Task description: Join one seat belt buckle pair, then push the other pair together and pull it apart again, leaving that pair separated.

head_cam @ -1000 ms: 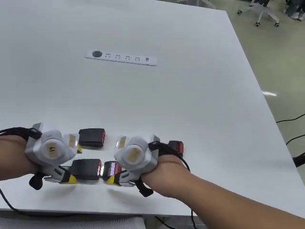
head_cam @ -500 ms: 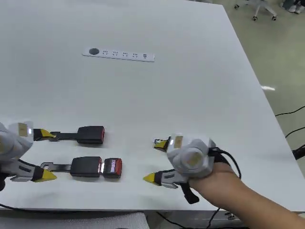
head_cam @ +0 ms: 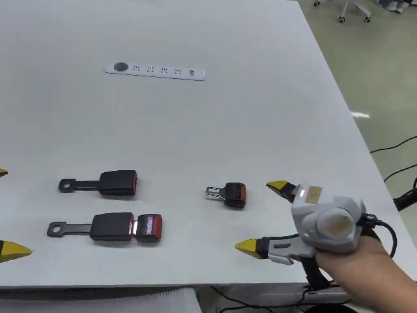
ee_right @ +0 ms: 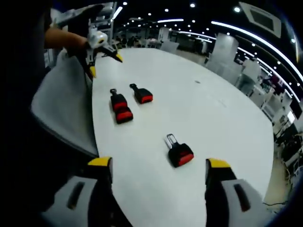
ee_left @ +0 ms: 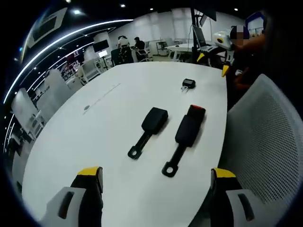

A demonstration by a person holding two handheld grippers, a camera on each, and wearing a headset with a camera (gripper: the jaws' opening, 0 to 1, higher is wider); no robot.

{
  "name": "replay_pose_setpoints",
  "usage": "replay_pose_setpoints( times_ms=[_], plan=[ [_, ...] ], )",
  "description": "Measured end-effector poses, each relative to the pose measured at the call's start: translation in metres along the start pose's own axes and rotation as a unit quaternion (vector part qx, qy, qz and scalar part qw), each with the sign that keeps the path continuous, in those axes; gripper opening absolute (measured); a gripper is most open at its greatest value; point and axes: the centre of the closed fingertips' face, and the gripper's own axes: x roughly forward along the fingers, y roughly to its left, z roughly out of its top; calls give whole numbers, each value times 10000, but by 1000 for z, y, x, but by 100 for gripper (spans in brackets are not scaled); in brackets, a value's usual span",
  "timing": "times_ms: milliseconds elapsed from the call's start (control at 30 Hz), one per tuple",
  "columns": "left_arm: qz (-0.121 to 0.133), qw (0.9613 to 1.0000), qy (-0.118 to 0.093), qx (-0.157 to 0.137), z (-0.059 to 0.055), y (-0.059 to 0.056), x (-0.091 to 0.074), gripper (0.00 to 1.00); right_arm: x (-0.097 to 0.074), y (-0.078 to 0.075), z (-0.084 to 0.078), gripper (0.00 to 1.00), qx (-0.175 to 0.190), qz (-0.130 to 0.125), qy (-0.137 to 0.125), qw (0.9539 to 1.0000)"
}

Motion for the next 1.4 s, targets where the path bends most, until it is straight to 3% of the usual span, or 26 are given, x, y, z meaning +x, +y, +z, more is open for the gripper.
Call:
replay_pose_setpoints(
  times_ms=[67, 133, 433, 500, 600, 700, 933, 1400],
  plan=[
    [141, 9999, -73, 13, 0, 2, -2, 100, -4, -8, -2, 90, 28, -260, -56, 9996],
    [116, 9998, -96, -145, -3, -1, -2, 100, -6, -15, -6, 100, 142, -454, -26, 9989],
    [269, 9992, -116, -271, -13, -5, -6, 100, -7, -11, -17, 100, 459, -418, 17, 9981],
    [414, 9975, -217, -521, -15, 0, -9, 100, -7, -10, -18, 100, 508, -431, 19, 9978],
    [481, 9968, -212, -602, -20, 2, -12, 100, -10, -19, -15, 100, 309, -791, 3, 9964],
    [436, 9966, -198, -664, -23, 0, -13, 100, -8, -13, -15, 100, 443, -616, -3, 9971],
    [475, 9961, -288, -678, -28, 7, -13, 100, -7, -11, -17, 100, 593, -568, 39, 9966],
    [486, 9963, -306, -635, -24, 2, -11, 100, -4, -3, -14, 100, 623, -465, -3, 9970]
  ],
)
